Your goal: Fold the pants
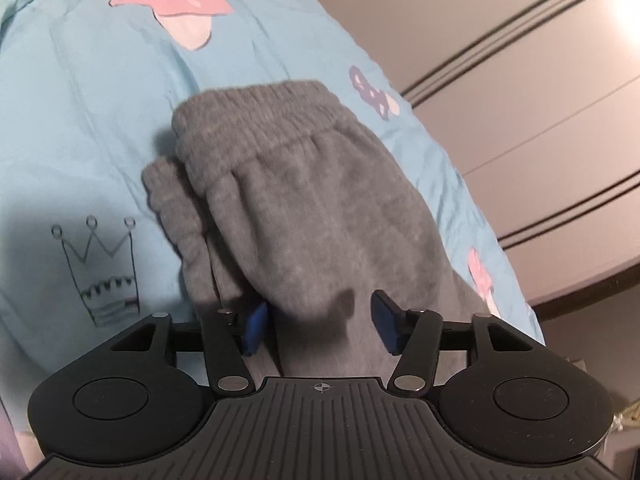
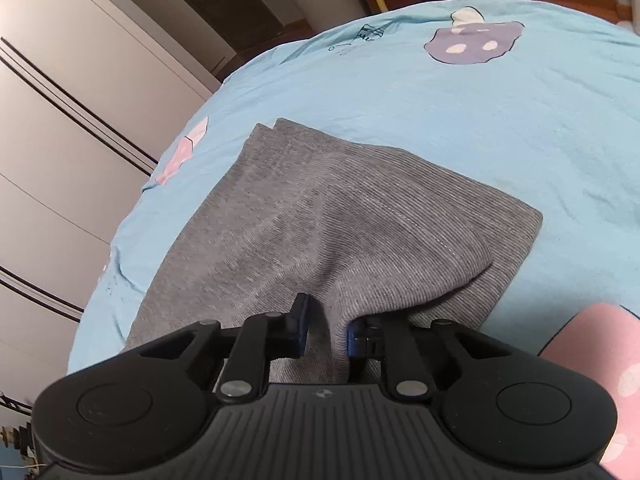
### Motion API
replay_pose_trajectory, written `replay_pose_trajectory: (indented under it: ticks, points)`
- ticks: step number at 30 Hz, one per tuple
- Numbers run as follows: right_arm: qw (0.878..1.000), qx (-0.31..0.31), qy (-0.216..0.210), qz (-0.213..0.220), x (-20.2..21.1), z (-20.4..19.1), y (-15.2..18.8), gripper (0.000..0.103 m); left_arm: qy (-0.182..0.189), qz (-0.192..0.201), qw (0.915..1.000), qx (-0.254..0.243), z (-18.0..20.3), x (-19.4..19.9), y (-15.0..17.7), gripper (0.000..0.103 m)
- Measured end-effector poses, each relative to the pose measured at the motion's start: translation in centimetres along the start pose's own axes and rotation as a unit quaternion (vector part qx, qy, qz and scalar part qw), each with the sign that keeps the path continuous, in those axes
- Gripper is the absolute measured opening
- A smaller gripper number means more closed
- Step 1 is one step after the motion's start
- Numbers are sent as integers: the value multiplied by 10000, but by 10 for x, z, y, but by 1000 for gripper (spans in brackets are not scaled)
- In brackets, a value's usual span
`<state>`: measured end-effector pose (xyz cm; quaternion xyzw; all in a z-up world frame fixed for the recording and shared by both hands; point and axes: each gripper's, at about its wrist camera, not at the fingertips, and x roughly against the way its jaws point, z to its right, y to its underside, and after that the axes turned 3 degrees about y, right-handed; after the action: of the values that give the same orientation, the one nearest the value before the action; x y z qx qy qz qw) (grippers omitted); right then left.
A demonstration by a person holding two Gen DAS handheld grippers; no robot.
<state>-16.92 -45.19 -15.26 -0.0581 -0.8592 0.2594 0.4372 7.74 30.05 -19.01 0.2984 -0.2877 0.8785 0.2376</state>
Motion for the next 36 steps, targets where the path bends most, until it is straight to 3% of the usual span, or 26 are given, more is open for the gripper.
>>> replay_pose_trajectory:
  ticks: [3,4,5,8,11,17,19,21,22,23,24,25,32,34,36]
  points:
    - [9999,57,-83,60,2,-2,0,8,98,241,9996,-121,3,8,-2,59]
    - [9998,-24,-179,77,4,0,0,8,103,334,9992,-199,5,9,-1,69]
    - [9995,-130,-255,102,5,2,-1,7,60,401,9988,-260,7,8,0,86]
    - [9993,-295,-241,-9,-1,7,-2,8,-231,462,9982,-295,11,-2,0,91]
    - [9974,-612,-365,-92,-3,15,-5,10,-161,329,9992,-171,14,-6,-4,68]
    - [9942,-939,-522,-8,0,26,-10,14,-205,307,9993,-96,3,-1,-9,51]
    - [9926,-1015,-659,27,0,26,-12,26,-98,220,9997,-3,-2,-2,-10,51]
    - [9921,-1011,-731,110,1,25,-13,43,-96,97,9999,33,-4,-4,-11,51]
    - [9930,-969,-664,125,0,24,-13,43,-105,60,9999,86,-5,-5,-13,48]
    - [9941,-896,-597,125,-1,21,-13,38,-109,34,9998,187,-6,-5,-14,36]
    - [9956,-790,-476,158,1,18,-13,19,-117,30,9997,189,-6,-3,-15,26]
    - [9963,-691,-458,225,5,14,-13,8,-146,50,9999,38,-3,-1,-17,16]
    - [9922,-603,-904,617,33,-5,-18,7,-156,39,9993,-326,14,15,-23,12]
    - [9946,-413,-733,611,31,-12,-19,7,-401,-122,9988,-235,13,6,-26,12]
    - [9982,-398,-344,288,14,-14,-21,6,-455,-258,9986,-43,14,1,-31,11]
